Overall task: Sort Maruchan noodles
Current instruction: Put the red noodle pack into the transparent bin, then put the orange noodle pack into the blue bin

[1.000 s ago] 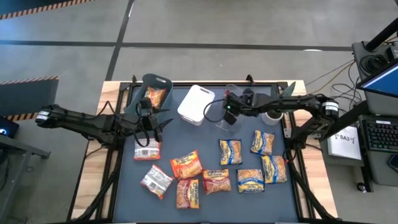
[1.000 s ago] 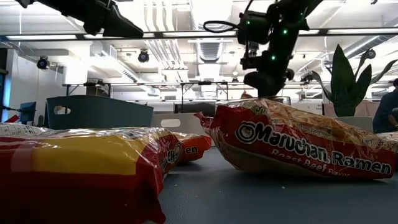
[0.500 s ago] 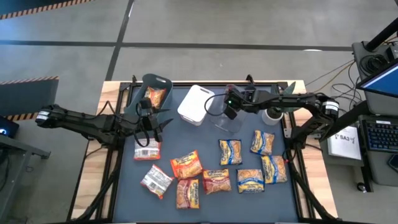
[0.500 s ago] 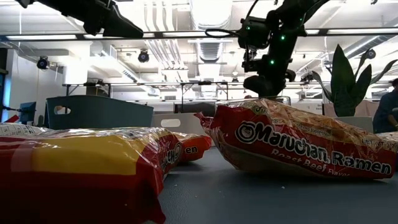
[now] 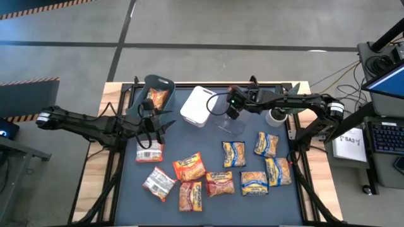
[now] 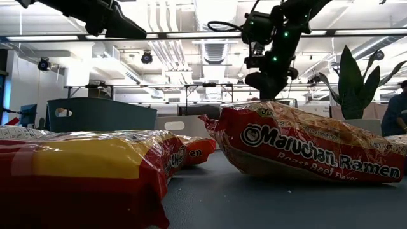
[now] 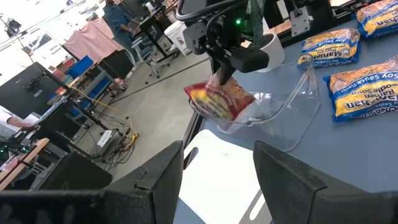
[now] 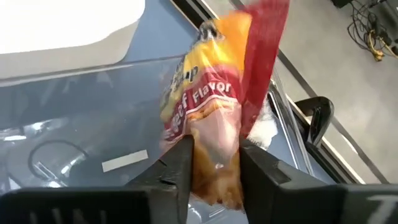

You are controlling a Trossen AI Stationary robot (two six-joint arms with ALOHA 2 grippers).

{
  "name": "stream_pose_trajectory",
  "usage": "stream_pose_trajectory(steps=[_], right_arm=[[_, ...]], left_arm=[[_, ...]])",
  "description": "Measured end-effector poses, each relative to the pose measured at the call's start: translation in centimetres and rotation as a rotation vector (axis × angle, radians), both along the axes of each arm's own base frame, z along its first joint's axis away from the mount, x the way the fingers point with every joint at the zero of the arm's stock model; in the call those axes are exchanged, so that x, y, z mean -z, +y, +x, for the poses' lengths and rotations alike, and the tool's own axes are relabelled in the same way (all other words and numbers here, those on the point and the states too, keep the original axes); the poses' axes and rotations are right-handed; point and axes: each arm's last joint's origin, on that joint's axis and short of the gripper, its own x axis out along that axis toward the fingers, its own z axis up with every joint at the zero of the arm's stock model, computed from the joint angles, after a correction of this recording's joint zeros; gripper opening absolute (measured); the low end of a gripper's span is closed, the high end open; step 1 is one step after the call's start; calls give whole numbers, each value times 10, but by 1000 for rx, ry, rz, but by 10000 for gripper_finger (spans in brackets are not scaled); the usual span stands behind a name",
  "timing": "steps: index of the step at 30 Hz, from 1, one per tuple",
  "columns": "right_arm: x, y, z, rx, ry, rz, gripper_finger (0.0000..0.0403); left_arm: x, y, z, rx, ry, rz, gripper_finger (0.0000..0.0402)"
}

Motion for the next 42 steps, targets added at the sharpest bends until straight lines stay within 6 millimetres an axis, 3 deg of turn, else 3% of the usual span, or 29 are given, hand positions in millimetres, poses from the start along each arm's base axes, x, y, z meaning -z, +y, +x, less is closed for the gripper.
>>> stream_pose_trajectory(steps=[4, 12, 18, 32, 42], right_arm=[[1, -3, -2, 30, -5, -3, 131], [-8, -3, 0, 39, -25, 11, 132], [-25, 9, 7, -11, -170, 196, 128], [-30, 85, 23, -156, -239, 307, 60], [-25, 137, 32, -376, -306, 297, 23]], left_arm=[[0, 0, 0, 0, 0, 0, 178], [0, 0, 0, 0, -1, -2, 178], [0, 0, 0, 0, -6, -11, 178], [0, 0, 0, -11, -31, -59, 178], [9, -1, 9, -23, -2, -98, 178]])
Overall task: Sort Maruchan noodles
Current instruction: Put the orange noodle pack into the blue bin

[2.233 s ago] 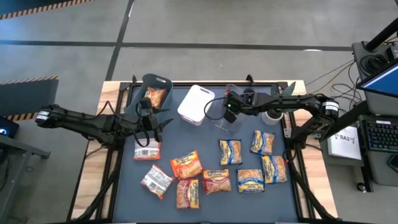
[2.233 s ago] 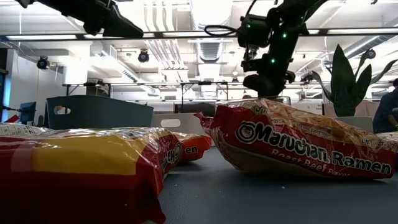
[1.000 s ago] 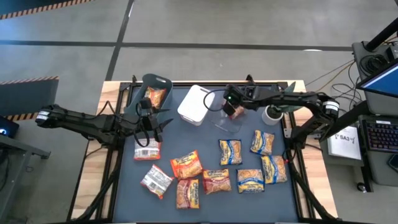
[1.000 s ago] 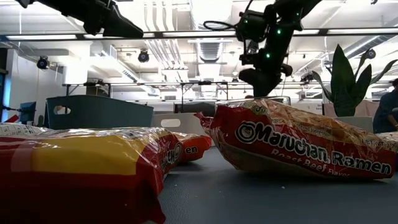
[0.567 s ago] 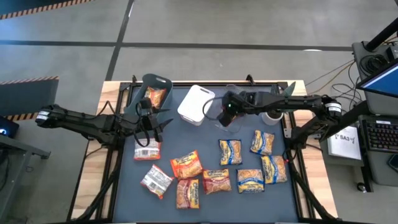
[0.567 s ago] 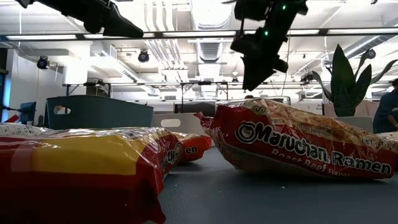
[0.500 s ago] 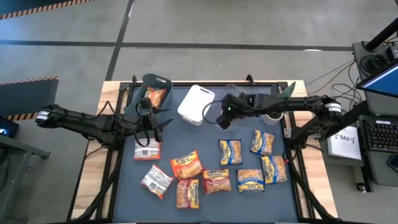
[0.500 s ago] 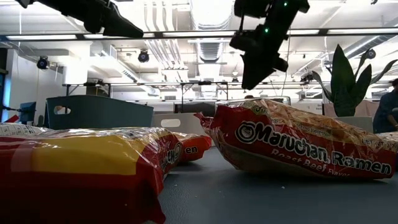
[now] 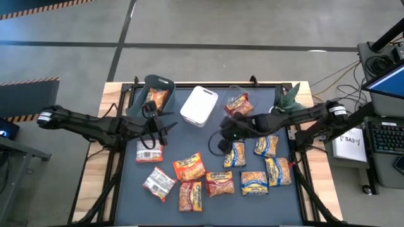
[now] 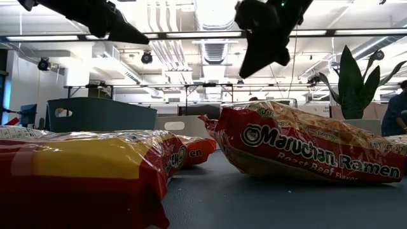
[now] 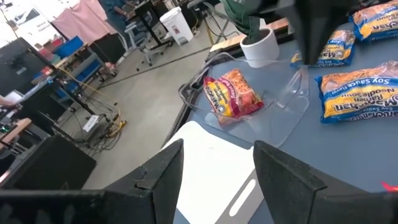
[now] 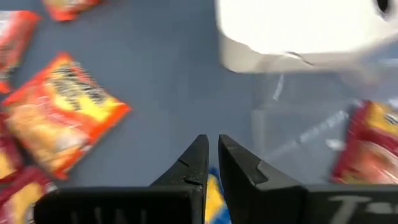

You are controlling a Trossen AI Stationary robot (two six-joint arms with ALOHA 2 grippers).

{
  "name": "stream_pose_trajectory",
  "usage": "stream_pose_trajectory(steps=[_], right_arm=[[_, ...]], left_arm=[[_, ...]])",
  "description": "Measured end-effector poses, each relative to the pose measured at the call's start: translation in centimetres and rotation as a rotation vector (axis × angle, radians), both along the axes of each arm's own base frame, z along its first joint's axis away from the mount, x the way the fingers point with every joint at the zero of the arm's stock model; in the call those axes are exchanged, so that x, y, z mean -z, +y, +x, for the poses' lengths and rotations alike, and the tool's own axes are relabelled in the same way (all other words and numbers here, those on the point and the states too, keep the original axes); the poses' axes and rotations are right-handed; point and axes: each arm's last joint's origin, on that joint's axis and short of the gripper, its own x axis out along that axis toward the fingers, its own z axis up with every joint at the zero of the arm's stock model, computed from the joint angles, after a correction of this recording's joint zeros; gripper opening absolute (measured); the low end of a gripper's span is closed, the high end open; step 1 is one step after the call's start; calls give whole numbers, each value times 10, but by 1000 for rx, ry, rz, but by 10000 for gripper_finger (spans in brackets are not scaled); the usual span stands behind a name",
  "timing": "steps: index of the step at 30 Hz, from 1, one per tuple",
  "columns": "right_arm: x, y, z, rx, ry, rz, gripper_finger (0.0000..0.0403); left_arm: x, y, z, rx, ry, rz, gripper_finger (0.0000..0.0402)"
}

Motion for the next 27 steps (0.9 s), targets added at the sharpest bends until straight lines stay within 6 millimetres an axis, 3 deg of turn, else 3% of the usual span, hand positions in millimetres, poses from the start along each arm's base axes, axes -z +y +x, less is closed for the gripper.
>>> stream_pose_trajectory(steps=[5, 12, 20, 27], right_arm=[[11, 17, 7, -133, -139, -94, 17], [22, 16, 10, -269, -238, -230, 18], [16, 8, 14, -386, -308, -350, 18], [3, 8, 9, -439, -338, -431, 18]], left_arm=[[6, -1, 6, -19, 0, -61, 178], [18, -9, 13, 64, 11, -244, 178], [30, -23, 21, 226, 43, -569, 178], [44, -37, 28, 222, 102, -707, 178]])
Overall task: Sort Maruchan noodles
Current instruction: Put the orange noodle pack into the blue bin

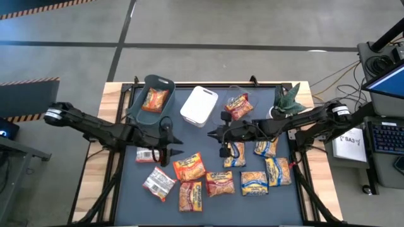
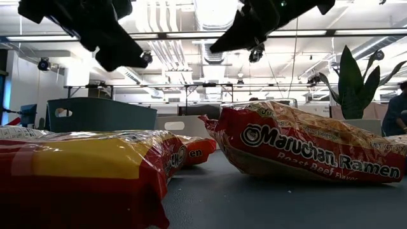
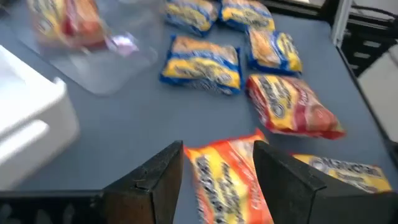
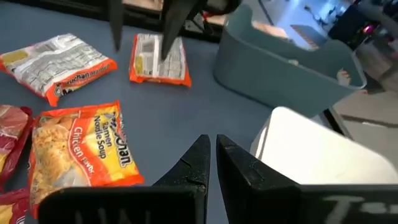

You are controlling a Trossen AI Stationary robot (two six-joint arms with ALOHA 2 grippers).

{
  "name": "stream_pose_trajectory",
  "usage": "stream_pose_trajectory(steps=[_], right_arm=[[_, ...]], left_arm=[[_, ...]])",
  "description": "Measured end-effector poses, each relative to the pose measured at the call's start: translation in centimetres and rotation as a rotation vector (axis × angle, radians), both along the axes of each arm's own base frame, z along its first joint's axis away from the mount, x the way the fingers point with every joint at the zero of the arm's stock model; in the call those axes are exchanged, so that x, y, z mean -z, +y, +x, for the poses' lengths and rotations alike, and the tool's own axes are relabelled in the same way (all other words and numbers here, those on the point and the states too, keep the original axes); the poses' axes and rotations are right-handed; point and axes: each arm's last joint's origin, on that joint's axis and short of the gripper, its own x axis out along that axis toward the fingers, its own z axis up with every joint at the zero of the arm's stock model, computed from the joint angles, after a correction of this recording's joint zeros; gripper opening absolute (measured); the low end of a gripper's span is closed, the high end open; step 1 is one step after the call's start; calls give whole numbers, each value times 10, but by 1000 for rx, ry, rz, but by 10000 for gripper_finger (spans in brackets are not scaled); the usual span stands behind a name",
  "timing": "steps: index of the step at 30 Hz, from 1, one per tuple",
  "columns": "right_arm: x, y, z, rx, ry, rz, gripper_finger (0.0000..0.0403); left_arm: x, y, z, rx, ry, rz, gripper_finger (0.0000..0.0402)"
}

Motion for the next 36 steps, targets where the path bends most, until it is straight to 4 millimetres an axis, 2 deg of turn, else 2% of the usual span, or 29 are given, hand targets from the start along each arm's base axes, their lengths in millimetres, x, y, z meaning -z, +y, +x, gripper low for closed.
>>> stream_pose_trajectory(steps=[6, 13, 22, 28, 36], right_arm=[[-26, -1, -19, -43, -84, -17, 18], [-36, -2, -48, -109, -146, 7, 18], [-35, -5, -76, -119, -198, -25, 18], [-38, -6, -84, -120, -219, -31, 18], [-37, -6, -82, -124, -225, -42, 18]], left_arm=[[25, -11, 11, 6, 127, -112, 178], [50, -24, 27, 6, 263, -188, 178], [54, -45, 56, 7, 425, -153, 178], [58, -49, 60, 50, 476, -91, 178], [58, -45, 57, 26, 452, -7, 178]])
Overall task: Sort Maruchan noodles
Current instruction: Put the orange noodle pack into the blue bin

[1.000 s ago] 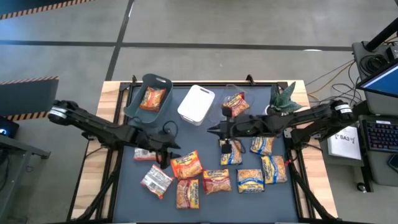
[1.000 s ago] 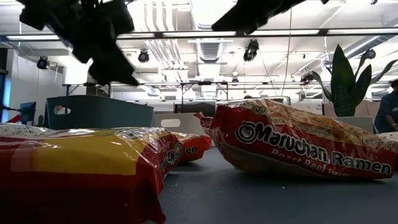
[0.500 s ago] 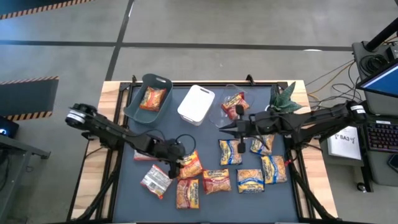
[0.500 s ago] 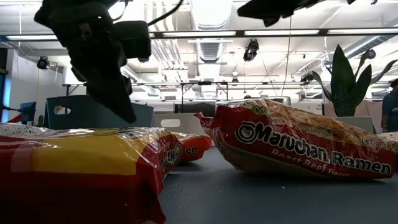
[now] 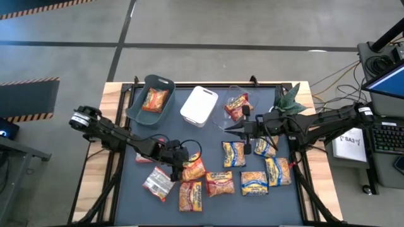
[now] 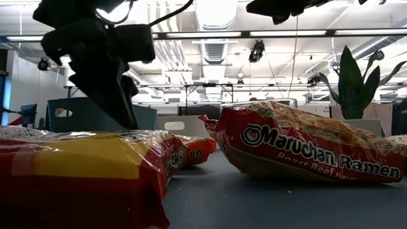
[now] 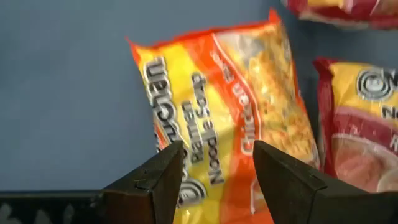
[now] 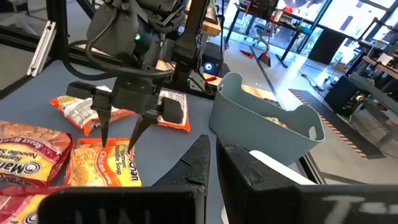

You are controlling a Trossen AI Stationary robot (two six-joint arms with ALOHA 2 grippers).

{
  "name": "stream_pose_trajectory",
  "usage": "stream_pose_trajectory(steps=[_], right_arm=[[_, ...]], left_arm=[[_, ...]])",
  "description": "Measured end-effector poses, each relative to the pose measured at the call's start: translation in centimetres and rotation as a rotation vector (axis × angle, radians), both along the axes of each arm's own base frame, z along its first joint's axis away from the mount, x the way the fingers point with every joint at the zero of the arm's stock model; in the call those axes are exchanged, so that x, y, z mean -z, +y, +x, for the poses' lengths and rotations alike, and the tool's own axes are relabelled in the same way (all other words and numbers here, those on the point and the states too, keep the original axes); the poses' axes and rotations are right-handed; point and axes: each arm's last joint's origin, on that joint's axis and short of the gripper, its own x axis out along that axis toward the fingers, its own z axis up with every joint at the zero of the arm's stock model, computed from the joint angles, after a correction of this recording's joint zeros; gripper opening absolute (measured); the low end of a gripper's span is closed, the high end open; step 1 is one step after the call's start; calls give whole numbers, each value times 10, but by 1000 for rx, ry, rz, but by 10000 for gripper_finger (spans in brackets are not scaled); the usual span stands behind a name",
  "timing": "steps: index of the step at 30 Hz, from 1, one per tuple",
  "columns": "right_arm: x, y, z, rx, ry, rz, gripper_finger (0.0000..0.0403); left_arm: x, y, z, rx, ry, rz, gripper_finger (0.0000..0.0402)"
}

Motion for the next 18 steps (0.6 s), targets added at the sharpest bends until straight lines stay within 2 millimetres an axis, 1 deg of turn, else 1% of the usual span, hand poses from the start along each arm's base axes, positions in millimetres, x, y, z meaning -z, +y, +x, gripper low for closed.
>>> stream_pose_trajectory(steps=[8, 18], right_arm=[[2, 0, 2, 7, 5, 33, 18], [5, 0, 3, 9, 24, 37, 18]], left_arm=[[7, 3, -2, -21, 14, 90, 178], [22, 1, 5, -30, -33, 67, 174]])
